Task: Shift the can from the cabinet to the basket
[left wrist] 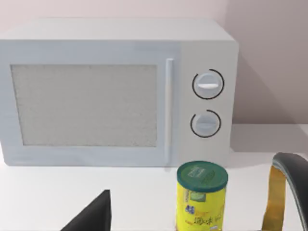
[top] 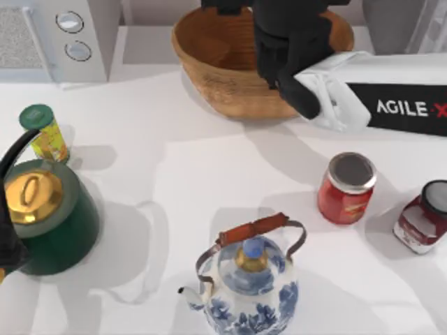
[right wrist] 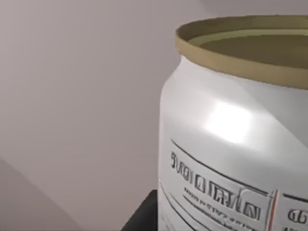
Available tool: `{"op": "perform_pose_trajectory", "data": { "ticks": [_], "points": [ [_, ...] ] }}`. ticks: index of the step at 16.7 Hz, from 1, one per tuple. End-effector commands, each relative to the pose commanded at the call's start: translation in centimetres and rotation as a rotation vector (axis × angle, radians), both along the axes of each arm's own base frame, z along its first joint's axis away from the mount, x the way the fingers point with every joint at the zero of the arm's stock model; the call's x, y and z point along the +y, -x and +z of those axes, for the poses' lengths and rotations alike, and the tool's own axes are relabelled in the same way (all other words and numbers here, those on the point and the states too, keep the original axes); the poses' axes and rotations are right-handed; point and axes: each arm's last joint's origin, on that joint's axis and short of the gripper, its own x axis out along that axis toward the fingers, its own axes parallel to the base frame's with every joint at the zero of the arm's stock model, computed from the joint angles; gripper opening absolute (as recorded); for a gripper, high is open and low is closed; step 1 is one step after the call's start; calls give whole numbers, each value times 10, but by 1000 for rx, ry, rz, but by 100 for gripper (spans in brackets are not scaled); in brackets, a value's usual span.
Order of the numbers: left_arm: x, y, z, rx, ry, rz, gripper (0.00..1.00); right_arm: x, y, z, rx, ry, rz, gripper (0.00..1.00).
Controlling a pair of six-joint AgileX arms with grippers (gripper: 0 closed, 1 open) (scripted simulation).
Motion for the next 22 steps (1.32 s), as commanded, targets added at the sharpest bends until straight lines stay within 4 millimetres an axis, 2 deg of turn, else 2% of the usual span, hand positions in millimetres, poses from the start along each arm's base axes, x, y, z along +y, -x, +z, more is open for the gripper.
{"op": "perform_pose_trajectory", "data": {
  "ticks": [4, 8, 21, 22],
  "points": [
    [0, 0, 0, 0, 0, 0, 100, 2, -16, -4, -10, -6, 3, 0],
    [0, 0, 0, 0, 0, 0, 100, 2, -18, -4, -11, -6, 3, 0],
    [0, 0, 0, 0, 0, 0, 100, 2, -18, -4, -11, -6, 3, 98],
    [0, 0, 0, 0, 0, 0, 100, 2, -18, -4, -11, -6, 3, 100]
  ]
}}
